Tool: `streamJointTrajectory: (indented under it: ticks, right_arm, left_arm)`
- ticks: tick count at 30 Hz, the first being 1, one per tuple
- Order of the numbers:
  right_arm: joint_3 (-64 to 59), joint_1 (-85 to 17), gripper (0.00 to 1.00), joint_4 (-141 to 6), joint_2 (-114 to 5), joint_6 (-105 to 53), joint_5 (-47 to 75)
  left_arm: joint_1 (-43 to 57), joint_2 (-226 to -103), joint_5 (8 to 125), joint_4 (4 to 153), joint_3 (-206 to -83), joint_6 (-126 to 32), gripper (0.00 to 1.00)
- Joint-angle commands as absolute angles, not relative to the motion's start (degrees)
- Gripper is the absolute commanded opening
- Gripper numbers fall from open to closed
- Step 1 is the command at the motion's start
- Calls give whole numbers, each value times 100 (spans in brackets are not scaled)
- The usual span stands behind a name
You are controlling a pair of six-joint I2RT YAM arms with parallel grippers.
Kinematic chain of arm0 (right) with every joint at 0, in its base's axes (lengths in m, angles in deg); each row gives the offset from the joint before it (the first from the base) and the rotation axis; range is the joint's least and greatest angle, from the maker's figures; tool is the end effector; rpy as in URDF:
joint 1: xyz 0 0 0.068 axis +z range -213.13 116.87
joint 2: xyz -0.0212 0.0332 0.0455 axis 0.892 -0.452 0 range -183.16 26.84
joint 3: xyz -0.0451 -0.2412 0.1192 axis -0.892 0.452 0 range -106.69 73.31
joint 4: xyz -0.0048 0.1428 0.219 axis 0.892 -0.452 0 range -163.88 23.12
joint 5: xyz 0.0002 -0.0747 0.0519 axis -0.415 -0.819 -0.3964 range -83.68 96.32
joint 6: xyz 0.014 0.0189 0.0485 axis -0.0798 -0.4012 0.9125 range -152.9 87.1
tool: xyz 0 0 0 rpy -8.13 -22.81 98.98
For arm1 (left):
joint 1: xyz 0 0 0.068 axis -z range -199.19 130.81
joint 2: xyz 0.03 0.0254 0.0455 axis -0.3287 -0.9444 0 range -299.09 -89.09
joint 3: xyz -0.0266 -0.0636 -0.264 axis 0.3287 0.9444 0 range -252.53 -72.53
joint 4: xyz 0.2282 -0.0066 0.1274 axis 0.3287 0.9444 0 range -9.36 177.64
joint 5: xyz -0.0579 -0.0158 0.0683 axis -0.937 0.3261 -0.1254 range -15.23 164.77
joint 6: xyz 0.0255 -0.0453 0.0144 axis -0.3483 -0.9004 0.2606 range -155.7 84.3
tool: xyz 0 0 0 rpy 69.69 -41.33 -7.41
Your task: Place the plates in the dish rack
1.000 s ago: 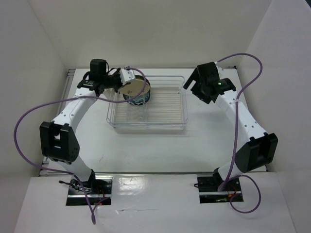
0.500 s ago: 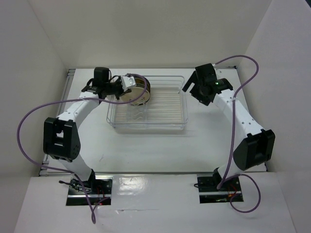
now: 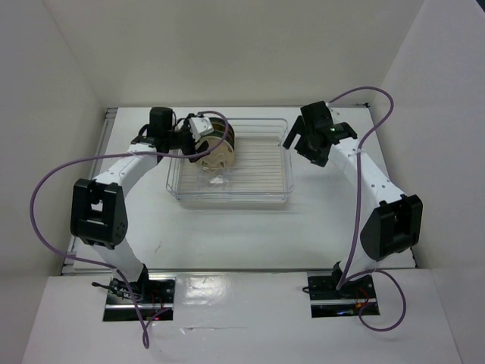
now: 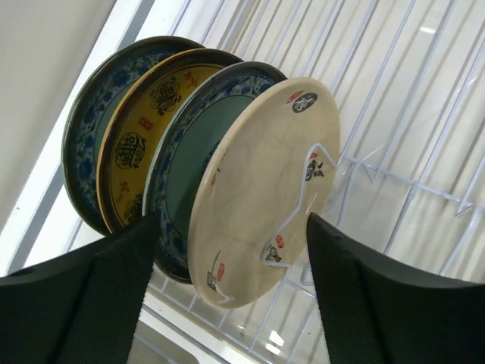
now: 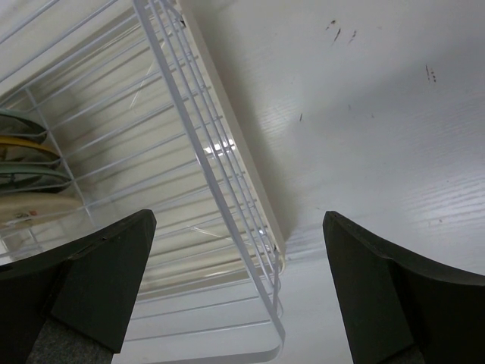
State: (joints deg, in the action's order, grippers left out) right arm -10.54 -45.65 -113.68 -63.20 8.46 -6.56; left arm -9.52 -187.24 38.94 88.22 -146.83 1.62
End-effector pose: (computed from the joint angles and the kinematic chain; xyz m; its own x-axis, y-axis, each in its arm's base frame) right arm 0.3226 0.0932 0.3240 -0.6806 0.4611 -0.5694 0.3797 0.8866 0.2641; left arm 0.3845 -0.0868 0.2772 -0.0277 0.5033 -0.8637 0.8115 0.5158 0.2746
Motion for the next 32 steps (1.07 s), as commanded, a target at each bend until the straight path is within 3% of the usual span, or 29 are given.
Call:
streamJointTrajectory:
  ticks: [1,2,3,11,15,18,24,32]
  right_arm:
    - [-1176,-4590,100,-11328,-6334,604,-879]
    - [-1177,-4590,100,-11328,-6334,534,-879]
    - [-1177,-4590,100,-11328,-6334,533,-879]
    - [-984,-4590,100,-11188,-6220,226,-879]
    - [-861,-4590,100,-10978,-6027,59,-984]
    - [-659,-4590,100,-10836,-5965,-169,-1063]
    - [-447,-4590,100,-10520,-5965,-399,-1327]
    - [-570,-4590,100,-10186,-6018,-714,-1319]
  left_arm:
    - [-952,-18639,3786,8802,-14987,-264,86]
    - [-952,-18560,3786,8881,-15144,-448,96]
    - [-900,-18507,3786,9030,-15241,-554,100]
    - [-952,-17840,3883,9620,-16270,-1503,100]
    - [-1338,-17584,3837,9637,-16436,-2879,100]
    - [-1821,-17418,4083,9708,-16316,-3795,100]
    - [-2735,-16750,4787,10129,-15753,-4168,100]
    - [-2789,-16407,5640,10534,-15330,-4045,100]
